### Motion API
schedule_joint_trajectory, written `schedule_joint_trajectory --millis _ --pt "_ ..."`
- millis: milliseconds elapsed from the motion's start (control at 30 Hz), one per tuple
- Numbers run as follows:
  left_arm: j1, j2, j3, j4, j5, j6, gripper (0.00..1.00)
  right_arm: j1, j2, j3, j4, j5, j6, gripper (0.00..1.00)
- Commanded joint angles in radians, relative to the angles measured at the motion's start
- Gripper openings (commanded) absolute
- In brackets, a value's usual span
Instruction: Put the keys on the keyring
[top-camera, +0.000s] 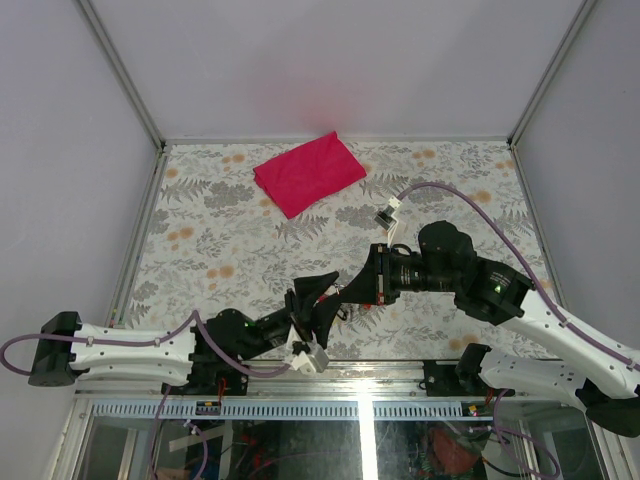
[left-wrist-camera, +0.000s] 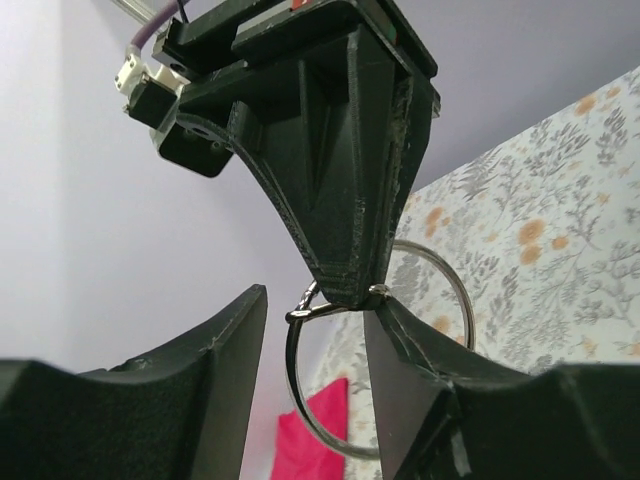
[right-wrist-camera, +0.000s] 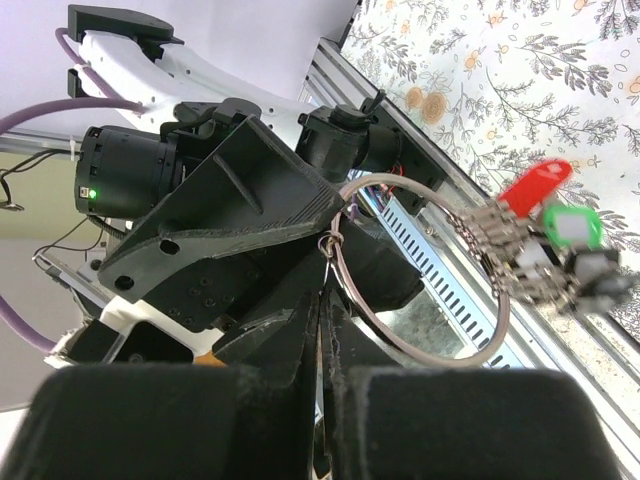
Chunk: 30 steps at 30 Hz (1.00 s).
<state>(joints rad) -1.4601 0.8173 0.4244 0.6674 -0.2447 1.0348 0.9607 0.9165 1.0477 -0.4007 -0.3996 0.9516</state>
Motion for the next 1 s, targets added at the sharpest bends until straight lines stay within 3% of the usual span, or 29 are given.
schedule_joint_trajectory --millis 0,633,733,967 --pt "-0.016 -0.020 0.021 0.119 -0.021 0.162 0.42 -0.003 -0.010 0.048 0.025 -0.015 0.006 0.00" --pt "-0.042 -0.004 0.014 0.087 -0.046 0.330 0.01 -0.002 -0.013 0.050 0.012 -0.003 0.005 0.00" --pt "-0.047 0.002 0.013 0.093 -0.063 0.323 0.00 -0.004 -0.018 0.052 0.018 0.006 0.000 0.00" --pt "-0.066 0.011 0.026 0.107 -0.128 0.260 0.00 -0.003 -0.040 0.070 0.047 0.031 -0.038 0.22"
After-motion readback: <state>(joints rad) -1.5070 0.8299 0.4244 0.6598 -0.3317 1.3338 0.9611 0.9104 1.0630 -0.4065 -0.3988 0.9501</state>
